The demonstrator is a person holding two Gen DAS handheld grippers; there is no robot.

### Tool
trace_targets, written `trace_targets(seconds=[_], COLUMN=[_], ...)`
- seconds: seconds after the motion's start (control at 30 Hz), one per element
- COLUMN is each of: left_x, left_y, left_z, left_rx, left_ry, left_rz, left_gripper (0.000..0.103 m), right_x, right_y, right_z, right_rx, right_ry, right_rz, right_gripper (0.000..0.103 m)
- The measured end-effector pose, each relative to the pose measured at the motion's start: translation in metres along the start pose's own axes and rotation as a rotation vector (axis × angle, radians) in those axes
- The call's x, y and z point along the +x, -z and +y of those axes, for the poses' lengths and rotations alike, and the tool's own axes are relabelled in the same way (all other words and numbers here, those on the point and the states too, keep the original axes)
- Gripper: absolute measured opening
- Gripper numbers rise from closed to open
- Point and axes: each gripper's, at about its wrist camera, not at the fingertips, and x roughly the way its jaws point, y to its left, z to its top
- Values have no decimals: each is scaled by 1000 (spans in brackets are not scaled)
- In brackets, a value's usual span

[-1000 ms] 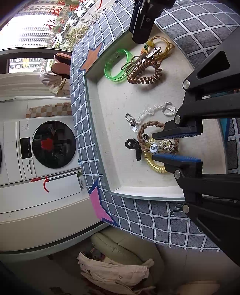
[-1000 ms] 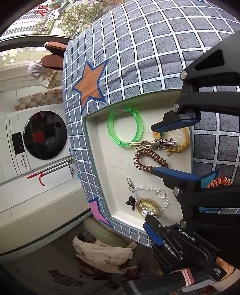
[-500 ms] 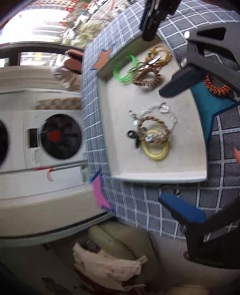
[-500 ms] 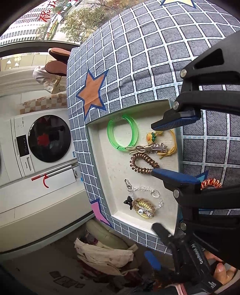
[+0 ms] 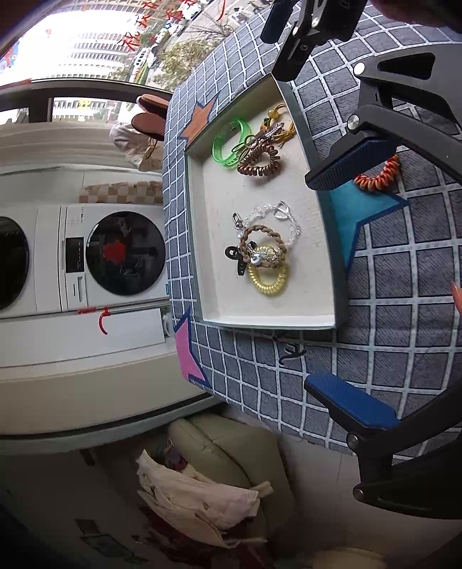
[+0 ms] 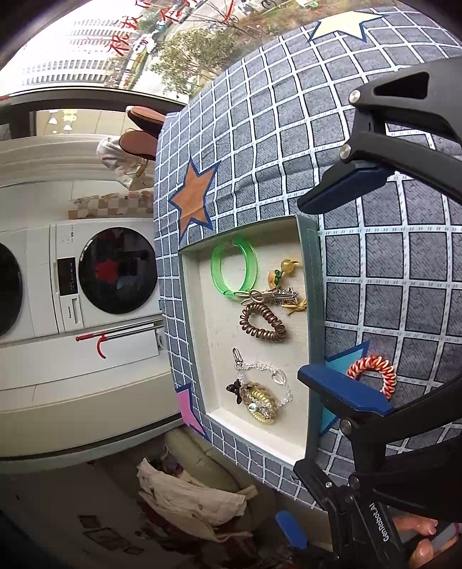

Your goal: Organize jewelry

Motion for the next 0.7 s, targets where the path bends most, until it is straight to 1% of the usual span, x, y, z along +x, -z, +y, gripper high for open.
trace_targets(seconds=[0.03, 0.1, 0.17, 0.27, 0.37, 0.53, 0.7], left_x=[-2, -7, -11, -16, -20, -31, -38], left_y=[2, 5, 9, 13, 17, 23, 29], left_z=[1, 1, 3, 3, 5, 3, 4], left_rx=[-4, -13, -22, -28, -45, -47, -69], left_ry=[-6, -18, -29, -55, -49, -67, -51], left_rz=[-3, -5, -9, -19, -20, -42, -35], left_gripper=[103, 103, 103, 103, 103, 103, 103], right_x=[-3, -10, -17, -20, -23, -30, -38], right_y=[1, 4, 6, 8, 10, 14, 20], right_z=[1, 4, 7, 9, 9, 12, 14], right_rx=[-6, -16, -26, -32, -36, -48, -59], right_ry=[5, 13, 22, 23, 26, 36, 55], right_rz=[-12, -44, -78, -71, -69, -65, -75], right_gripper=[89, 103, 103, 103, 103, 103, 103])
